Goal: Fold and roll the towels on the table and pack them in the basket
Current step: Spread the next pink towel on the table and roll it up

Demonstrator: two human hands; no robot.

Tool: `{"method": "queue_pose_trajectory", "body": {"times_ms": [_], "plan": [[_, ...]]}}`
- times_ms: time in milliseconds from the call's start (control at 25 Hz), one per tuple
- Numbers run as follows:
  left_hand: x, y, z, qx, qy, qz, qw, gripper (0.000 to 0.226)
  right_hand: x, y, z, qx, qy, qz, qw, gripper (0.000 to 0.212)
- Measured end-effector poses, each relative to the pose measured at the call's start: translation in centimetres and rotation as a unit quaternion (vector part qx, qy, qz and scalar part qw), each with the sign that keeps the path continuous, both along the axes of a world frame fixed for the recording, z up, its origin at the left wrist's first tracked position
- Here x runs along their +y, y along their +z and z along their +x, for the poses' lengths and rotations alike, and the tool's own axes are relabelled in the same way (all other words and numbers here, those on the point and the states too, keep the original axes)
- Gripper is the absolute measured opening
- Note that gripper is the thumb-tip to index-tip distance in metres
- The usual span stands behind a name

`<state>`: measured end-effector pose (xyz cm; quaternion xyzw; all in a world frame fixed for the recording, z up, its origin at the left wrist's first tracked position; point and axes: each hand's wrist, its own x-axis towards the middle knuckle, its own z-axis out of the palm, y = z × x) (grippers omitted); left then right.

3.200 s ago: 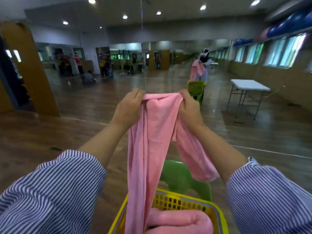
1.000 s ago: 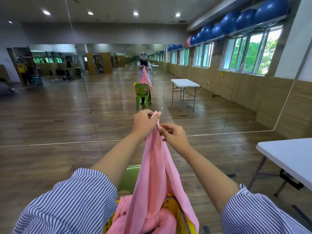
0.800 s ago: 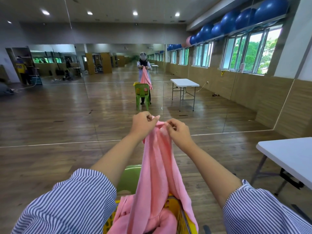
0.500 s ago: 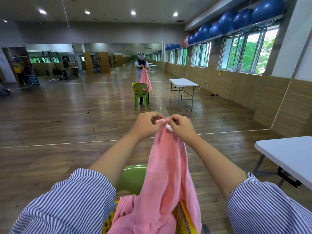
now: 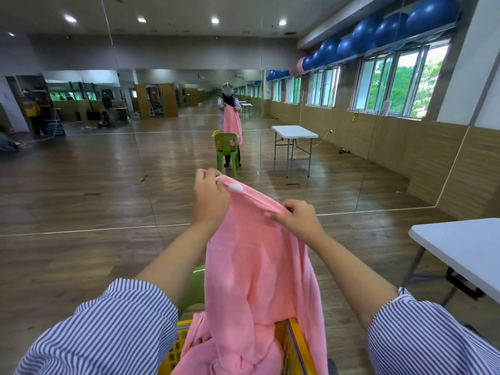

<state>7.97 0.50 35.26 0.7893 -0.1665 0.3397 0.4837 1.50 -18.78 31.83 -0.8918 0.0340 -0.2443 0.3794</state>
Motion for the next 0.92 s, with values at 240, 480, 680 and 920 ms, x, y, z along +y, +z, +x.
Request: {"method": "queue_pose_trajectory", "body": {"times_ms": [240,480,680,920], "plan": [[-0.9,-1.4,0.0,0.056,0.015,0.021,0.998,0.01,1.6,2.1,1.5,-0.025,-0.025,0.135,0.99,0.039],[-3.8,-4.4,-2.9,0.111,-0.143,0.147,0.973,0.041,2.3,4.5,2.6,-0.018,-0.025,0.42,0.907,0.026],[-4.7,-4.5,-2.1,0.098,-0.078,0.078,0.989,0.011,2.7,4.0,1.1,-0.1,-0.068,0.28,0.952,0.022],[-4.9,-1.1,-3.3,-0.027,-0.104,0.111,0.988,0.025,2.3,1.8,-0.5,-0.132,-0.011,-0.203,0.97,0.045]]}}
